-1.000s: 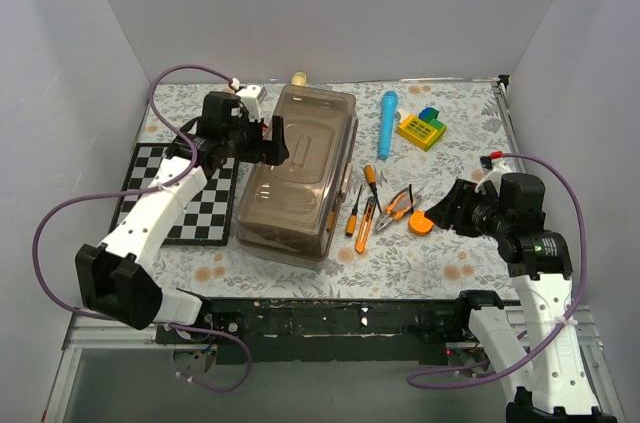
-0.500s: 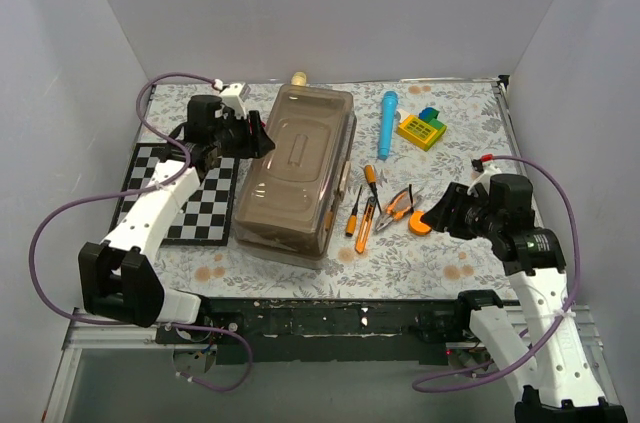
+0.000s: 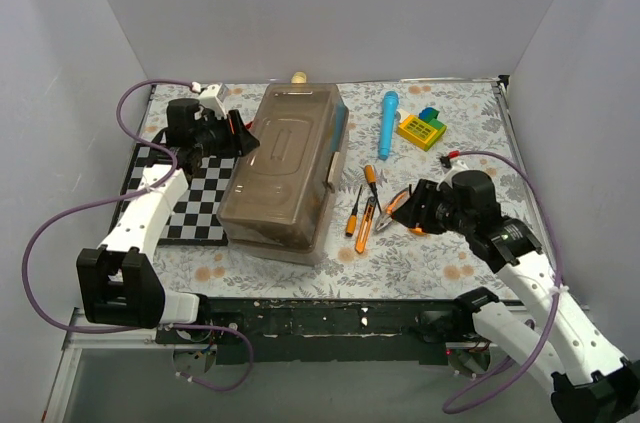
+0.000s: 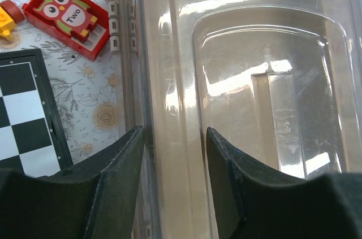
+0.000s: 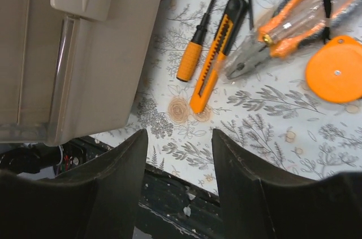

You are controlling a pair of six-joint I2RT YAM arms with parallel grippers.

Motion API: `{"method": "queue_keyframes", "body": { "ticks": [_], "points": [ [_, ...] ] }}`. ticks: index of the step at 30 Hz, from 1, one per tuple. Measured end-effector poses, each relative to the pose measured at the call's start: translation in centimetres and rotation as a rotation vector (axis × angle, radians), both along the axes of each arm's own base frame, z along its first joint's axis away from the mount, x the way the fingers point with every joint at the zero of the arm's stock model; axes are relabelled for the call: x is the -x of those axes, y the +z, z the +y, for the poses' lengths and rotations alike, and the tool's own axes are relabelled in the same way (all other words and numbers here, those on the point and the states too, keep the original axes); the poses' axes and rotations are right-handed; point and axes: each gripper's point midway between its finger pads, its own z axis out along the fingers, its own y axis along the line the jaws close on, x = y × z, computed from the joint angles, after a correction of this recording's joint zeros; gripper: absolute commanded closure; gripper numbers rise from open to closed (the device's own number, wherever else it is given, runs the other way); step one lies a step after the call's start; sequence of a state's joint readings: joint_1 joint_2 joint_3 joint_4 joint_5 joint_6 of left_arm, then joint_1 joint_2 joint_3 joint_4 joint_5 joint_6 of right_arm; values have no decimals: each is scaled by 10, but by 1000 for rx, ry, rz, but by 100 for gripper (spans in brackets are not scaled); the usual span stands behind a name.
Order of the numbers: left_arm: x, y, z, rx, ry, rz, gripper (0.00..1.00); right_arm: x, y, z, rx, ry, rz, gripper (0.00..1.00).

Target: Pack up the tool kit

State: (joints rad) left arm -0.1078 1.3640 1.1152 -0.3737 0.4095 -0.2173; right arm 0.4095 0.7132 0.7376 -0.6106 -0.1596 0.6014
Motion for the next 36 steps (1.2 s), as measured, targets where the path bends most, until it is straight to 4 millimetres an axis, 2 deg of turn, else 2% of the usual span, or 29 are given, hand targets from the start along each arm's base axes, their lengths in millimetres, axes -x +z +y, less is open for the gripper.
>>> {"method": "queue_keyframes", "body": {
  "ticks": [7, 11, 16, 21, 23, 26, 28, 31, 33, 36],
  "points": [
    [-6, -2, 19, -27, 63, -10, 69, -5, -9, 52, -28, 101, 17, 39],
    [-14, -4, 38, -85, 130, -32, 65, -2, -20, 86, -27, 184, 36, 37],
    [-22, -15, 71, -190, 250, -36, 61, -4, -23, 130, -40, 281, 32, 36],
    [-21, -30, 110, -294, 380, 1, 56, -19, -22, 164, -73, 331, 25, 36],
    [-16, -36, 117, -328, 401, 24, 50, -24, -22, 174, -82, 345, 24, 36],
    [-9, -46, 137, -389, 466, 59, 47, -31, -21, 186, -90, 359, 24, 36],
    [-3, -51, 150, -422, 506, 82, 40, -33, -22, 191, -91, 365, 26, 36],
    [8, -61, 167, -451, 549, 135, 35, -34, -22, 195, -91, 371, 29, 36],
    [17, -65, 180, -463, 581, 172, 26, -34, -22, 195, -90, 370, 29, 36],
    [28, -67, 196, -473, 621, 215, 18, -35, -25, 192, -74, 357, 34, 35]
  ]
}}
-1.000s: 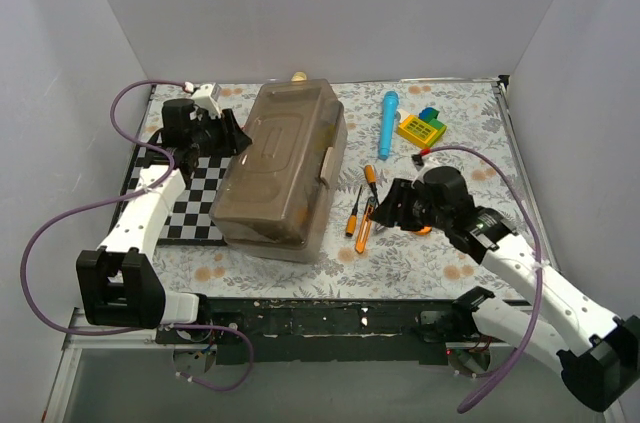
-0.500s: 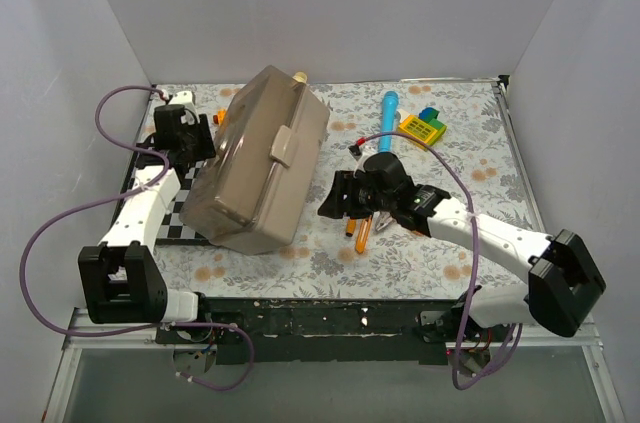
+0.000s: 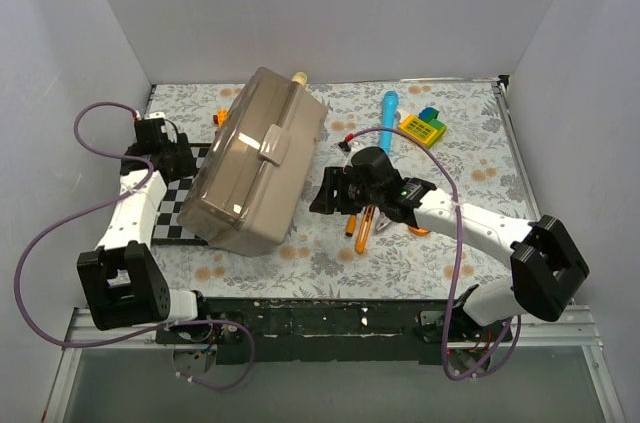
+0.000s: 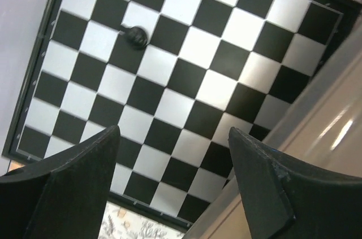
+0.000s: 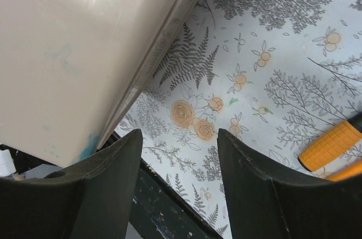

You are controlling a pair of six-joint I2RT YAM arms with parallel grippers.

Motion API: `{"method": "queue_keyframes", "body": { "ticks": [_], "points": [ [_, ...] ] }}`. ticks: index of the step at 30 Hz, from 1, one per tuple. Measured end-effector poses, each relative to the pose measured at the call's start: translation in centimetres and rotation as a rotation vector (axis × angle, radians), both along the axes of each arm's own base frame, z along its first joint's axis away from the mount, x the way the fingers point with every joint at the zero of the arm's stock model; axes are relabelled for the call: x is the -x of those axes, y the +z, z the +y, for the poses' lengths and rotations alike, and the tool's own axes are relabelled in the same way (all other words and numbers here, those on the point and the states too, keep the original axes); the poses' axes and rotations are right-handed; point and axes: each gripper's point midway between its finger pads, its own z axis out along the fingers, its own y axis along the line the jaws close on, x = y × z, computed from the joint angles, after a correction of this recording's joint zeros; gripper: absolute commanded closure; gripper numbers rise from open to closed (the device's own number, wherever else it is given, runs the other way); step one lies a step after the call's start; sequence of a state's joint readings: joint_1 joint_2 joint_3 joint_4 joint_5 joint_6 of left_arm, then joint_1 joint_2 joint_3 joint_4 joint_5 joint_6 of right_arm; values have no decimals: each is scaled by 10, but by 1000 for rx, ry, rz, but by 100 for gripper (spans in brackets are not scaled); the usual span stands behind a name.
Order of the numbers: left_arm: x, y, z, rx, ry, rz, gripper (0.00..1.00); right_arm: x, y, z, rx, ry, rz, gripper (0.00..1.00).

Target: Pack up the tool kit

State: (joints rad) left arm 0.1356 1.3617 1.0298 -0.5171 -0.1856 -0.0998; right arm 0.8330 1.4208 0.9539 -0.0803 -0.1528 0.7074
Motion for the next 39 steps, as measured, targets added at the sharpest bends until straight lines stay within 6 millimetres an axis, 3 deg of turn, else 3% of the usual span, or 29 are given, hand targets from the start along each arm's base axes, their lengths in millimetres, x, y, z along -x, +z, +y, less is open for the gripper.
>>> {"method": "queue_keyframes", "body": {
  "ticks": [5, 7, 11, 15, 20, 23, 26, 29, 33, 39],
  "points": [
    [14, 18, 12, 0, 45, 18, 4, 0, 4, -12, 28, -40, -8, 31],
    [11, 37, 11, 2, 44, -15, 2, 0, 13, -16, 21, -55, -26, 29],
    [-2, 102, 4, 18, 16, -161, 2, 2, 35, -29, 5, -89, -74, 26],
    [-8, 164, -29, 137, -114, -357, 2, 2, 52, -40, 10, -121, -110, 25],
    [-4, 198, -96, 362, -392, -471, 2, -1, 75, -39, -8, -120, -137, 25],
    [-10, 188, -130, 482, -533, -425, 2, -2, 92, -35, -34, -109, -160, 25],
    [-20, 158, -155, 576, -601, -321, 2, -1, 97, -33, -47, -98, -164, 26],
    [-23, 132, -174, 632, -636, -231, 12, 1, 94, -34, -38, -95, -155, 27],
    [-19, 121, -184, 626, -654, -202, 35, 3, 90, -37, -28, -100, -145, 28],
    [-14, 119, -197, 607, -702, -247, 40, 1, 83, -41, -12, -125, -135, 26]
  ]
}}
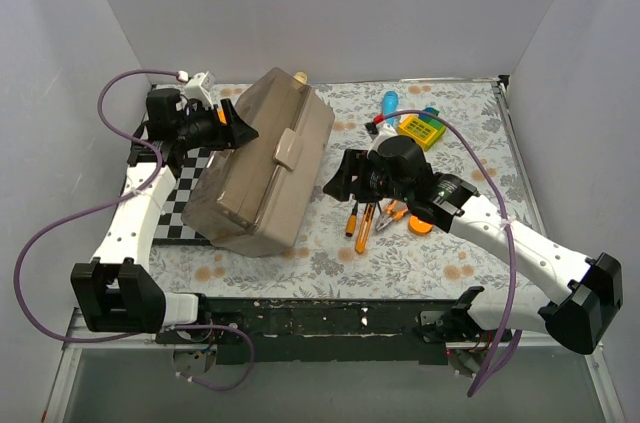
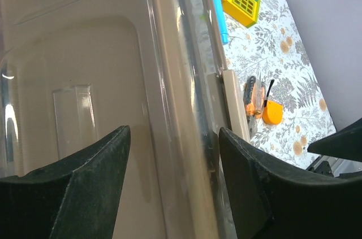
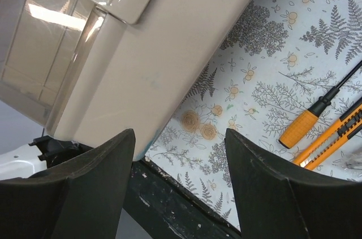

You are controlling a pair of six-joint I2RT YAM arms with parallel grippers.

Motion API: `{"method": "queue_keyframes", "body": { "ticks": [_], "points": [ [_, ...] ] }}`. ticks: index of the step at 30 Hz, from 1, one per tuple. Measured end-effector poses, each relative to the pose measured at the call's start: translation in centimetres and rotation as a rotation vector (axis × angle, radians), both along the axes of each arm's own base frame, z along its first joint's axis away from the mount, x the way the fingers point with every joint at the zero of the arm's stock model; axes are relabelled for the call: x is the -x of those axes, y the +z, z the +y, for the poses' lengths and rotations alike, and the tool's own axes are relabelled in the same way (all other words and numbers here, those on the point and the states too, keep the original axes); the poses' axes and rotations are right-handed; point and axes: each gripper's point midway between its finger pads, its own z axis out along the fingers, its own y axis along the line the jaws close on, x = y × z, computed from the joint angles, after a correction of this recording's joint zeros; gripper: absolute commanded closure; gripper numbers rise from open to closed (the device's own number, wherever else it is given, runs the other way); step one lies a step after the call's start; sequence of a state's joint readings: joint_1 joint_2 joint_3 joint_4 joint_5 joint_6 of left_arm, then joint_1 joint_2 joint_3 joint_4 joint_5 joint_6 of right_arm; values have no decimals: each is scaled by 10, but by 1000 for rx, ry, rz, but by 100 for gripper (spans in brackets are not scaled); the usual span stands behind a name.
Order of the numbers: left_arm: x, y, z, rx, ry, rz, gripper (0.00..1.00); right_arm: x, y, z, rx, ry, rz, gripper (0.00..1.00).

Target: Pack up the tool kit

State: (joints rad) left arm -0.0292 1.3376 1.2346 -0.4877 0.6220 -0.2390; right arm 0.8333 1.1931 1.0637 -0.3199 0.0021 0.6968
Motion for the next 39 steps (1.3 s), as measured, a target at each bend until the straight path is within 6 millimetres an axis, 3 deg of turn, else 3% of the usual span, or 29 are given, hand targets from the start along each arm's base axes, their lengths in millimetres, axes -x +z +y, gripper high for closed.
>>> {"method": "queue_keyframes", "body": {
  "ticks": [8, 18, 28, 33, 39],
  "points": [
    [3, -1, -4, -11, 6, -92, 41, -7, -4, 0, -32, -27, 20, 25],
    [0, -1, 0, -33, 19, -180, 50, -35, -11, 26, -218, -54, 112, 27],
    [-2, -2, 9, -66, 69, -210, 61, -61, -26, 65, -378, -22, 202, 31],
    [-2, -3, 11, -72, 84, -215, 62, -77, -19, 81, -488, -7, 235, 33],
    [-3, -3, 11, -73, 87, -214, 63, -88, 3, 92, -591, 1, 249, 36]
  ]
}}
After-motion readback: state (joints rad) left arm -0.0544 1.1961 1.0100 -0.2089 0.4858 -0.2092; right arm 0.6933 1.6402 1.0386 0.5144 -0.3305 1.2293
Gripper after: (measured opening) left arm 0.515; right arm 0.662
